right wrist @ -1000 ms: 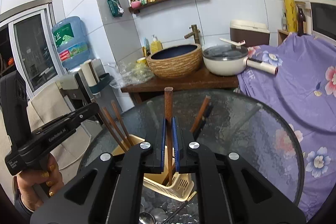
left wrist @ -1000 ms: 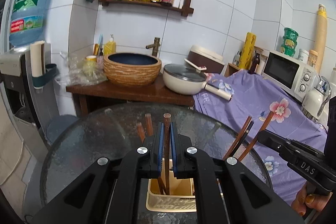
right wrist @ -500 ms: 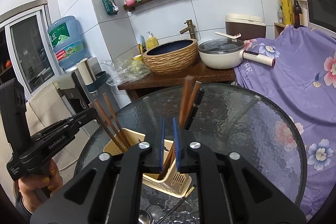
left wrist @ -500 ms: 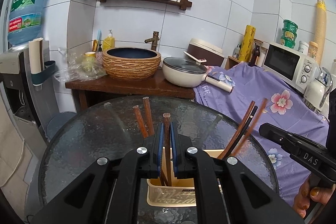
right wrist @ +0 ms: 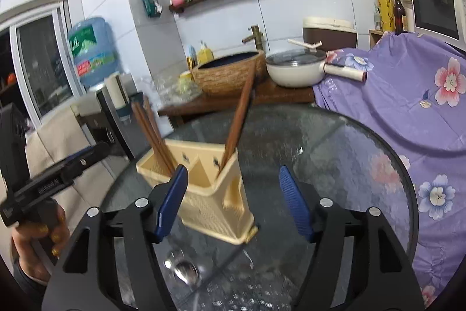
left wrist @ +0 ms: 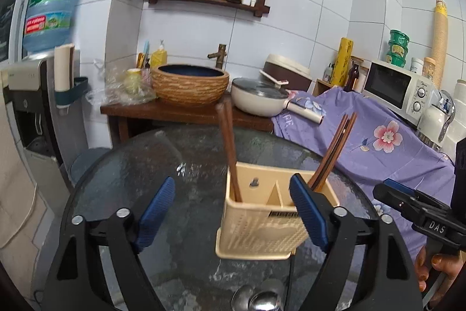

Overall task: Organize utensils
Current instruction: 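Open both tools and withdraw them from the holder, then move the left tool to the metal spoons while the right tool approaches the black chopstick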

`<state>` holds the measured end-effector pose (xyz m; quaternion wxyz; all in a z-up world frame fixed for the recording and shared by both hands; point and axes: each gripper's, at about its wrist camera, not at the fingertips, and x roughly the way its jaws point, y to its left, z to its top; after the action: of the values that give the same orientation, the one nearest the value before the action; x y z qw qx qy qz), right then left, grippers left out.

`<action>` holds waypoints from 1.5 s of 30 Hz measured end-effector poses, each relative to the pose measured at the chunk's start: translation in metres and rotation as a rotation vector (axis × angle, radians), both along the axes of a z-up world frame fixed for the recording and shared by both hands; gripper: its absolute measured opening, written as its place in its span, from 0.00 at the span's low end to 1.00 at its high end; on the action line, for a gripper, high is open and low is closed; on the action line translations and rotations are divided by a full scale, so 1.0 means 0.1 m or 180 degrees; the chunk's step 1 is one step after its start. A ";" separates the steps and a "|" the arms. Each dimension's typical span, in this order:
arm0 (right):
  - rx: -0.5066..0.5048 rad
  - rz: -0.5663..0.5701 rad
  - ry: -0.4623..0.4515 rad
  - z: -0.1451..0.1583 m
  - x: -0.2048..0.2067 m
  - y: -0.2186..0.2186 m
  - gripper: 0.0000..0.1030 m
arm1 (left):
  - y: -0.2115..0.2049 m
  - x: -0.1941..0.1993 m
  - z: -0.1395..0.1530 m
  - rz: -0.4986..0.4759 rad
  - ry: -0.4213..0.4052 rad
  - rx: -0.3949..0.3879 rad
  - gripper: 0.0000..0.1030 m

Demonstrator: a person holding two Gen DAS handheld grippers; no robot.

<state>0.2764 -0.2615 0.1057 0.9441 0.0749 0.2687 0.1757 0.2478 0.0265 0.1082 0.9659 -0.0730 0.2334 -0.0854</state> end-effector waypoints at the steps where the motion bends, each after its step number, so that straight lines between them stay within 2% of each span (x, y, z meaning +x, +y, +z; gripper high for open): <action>1: -0.0041 0.0011 0.0034 -0.07 -0.03 0.01 0.64 | 0.01 -0.02 -0.07 -0.0020 0.0050 0.0004 0.80; 6: -0.0237 0.0075 0.0266 -0.42 -0.13 0.10 0.65 | 0.03 -0.10 -0.38 0.0029 0.0246 0.0204 0.87; 7: -0.0256 0.0085 0.0298 -0.48 -0.15 0.12 0.69 | 0.03 -0.11 -0.44 0.0022 0.0292 0.0220 0.87; 9: -0.0293 0.0106 0.0389 -0.62 -0.18 0.16 0.75 | 0.06 -0.13 -0.56 0.0021 0.0377 0.0207 0.89; 14: -0.0329 0.0183 0.0560 -0.88 -0.21 0.26 0.75 | 0.10 -0.16 -0.81 0.0032 0.0596 0.0163 0.89; 22: -0.0426 0.0104 0.0701 -1.06 -0.17 0.33 0.75 | 0.21 -0.22 -0.91 0.0130 0.0650 0.0093 0.89; 31: -0.0625 0.0048 0.0918 -1.31 -0.06 0.46 0.75 | 0.23 -0.21 -1.03 0.0150 0.0748 0.0149 0.89; 34: -0.0764 -0.0020 0.0941 -1.35 0.01 0.58 0.75 | 0.18 -0.21 -1.10 0.0121 0.0805 0.0188 0.87; 38: -0.0688 -0.0107 0.1086 -1.43 0.14 0.64 0.72 | 0.10 -0.23 -1.19 0.0043 0.0891 0.0217 0.83; 45: -0.0854 -0.0217 0.1192 -1.60 0.26 0.74 0.67 | -0.04 -0.36 -1.36 -0.0131 0.1018 0.0314 0.80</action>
<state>0.3028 -0.1876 -0.0539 0.8846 -0.0109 0.4575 0.0895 0.2117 0.0230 -0.0278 0.9168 -0.0334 0.3895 -0.0809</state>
